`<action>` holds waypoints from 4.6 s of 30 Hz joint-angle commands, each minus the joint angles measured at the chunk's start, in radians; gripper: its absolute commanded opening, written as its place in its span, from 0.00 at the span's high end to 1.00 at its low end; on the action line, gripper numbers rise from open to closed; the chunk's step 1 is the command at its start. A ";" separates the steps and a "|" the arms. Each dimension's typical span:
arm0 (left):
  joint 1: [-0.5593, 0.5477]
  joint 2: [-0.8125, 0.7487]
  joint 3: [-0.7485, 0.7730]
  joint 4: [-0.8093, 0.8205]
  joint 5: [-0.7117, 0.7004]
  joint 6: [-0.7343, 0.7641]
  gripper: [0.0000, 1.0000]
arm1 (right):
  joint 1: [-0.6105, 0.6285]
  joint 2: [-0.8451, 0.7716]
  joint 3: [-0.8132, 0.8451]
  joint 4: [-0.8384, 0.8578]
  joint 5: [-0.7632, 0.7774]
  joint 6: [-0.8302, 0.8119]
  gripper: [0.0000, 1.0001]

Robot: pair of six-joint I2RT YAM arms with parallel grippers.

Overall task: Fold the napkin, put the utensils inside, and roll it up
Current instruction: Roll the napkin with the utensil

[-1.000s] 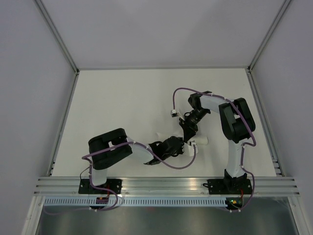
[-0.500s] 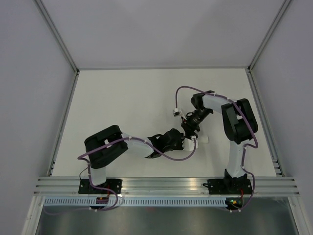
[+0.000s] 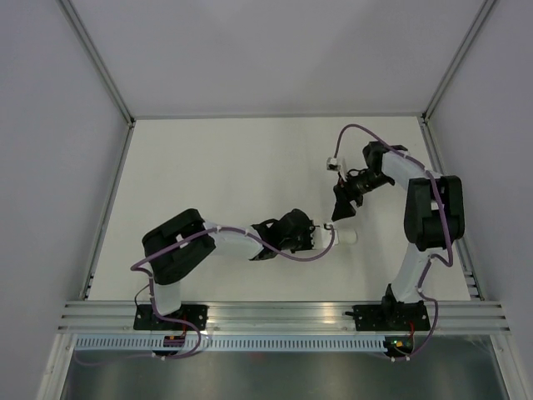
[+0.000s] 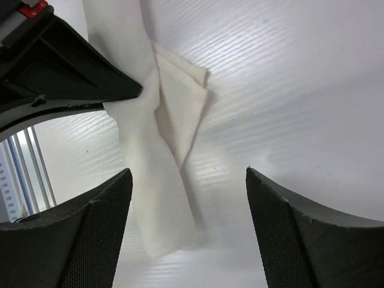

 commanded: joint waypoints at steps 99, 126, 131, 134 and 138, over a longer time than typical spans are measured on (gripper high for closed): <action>0.422 -0.392 -0.196 0.136 0.018 -0.621 0.54 | 0.314 -0.136 -0.332 0.229 0.239 -0.108 0.68; -0.124 -0.137 -0.227 0.325 -0.288 0.021 0.43 | 0.279 0.091 -0.096 0.048 0.213 -0.139 0.68; -0.123 -0.071 -0.198 0.333 -0.270 0.094 0.39 | 0.278 0.108 -0.085 0.034 0.214 -0.149 0.68; -0.118 -0.034 -0.177 0.314 -0.255 0.119 0.39 | 0.278 0.116 -0.075 0.020 0.213 -0.157 0.68; -0.084 -0.012 -0.149 0.270 -0.221 0.133 0.39 | 0.276 0.134 -0.056 -0.003 0.210 -0.169 0.68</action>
